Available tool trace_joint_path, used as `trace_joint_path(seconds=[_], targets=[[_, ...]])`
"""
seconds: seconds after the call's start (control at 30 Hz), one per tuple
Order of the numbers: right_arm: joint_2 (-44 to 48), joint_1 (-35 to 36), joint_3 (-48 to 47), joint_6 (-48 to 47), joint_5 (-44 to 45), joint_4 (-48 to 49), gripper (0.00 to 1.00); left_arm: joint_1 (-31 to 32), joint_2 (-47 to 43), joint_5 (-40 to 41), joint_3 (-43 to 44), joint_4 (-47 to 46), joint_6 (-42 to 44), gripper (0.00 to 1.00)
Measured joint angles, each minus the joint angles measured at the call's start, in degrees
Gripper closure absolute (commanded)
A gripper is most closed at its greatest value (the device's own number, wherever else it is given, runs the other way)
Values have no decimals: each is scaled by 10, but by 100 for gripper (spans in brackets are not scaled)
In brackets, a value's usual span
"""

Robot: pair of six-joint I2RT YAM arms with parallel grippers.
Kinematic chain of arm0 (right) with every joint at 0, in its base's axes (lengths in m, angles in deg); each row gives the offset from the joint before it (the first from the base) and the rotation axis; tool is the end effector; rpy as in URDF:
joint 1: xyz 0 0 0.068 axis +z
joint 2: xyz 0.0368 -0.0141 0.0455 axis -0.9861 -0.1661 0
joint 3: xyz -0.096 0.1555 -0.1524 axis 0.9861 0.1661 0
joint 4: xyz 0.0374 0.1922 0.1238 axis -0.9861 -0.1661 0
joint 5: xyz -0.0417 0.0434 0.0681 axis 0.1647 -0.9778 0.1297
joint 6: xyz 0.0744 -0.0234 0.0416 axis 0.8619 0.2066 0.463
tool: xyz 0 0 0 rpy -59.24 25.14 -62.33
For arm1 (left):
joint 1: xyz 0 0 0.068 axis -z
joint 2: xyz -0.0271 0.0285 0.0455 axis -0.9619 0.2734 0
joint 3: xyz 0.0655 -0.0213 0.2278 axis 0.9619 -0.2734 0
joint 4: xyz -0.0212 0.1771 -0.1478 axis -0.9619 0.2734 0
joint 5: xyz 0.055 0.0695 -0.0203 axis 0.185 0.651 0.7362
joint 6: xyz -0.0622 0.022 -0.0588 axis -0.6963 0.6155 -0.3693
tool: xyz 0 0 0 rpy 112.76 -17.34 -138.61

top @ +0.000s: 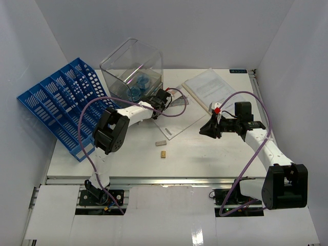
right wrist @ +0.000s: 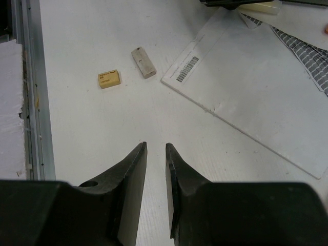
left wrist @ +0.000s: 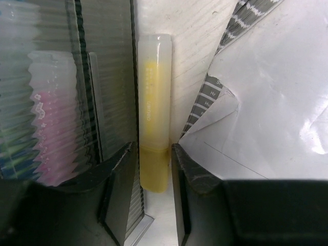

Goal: Organize the desk

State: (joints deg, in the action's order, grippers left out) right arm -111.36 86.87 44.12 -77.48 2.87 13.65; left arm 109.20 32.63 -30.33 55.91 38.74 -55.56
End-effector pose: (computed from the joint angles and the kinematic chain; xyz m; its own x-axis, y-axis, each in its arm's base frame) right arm 0.2303 0.0939 0.2103 -0.0960 -0.3441 -0.9340 -0.9591 0.2831 -0.0057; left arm 0.3693 -0.2163 0.1136 -0.5834 0.7022 -0.4081 0.4941 0.7057 0.5078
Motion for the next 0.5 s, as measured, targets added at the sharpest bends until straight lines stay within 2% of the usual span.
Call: trace_joint_path(seconds=[0.23,0.5], targets=[[0,0,0,0,0,0,73,1,-1,3,-19,-23,-3,74],[0,-1,0,0,0,0,73,1,-31,-17,-61,-49,-31,77]])
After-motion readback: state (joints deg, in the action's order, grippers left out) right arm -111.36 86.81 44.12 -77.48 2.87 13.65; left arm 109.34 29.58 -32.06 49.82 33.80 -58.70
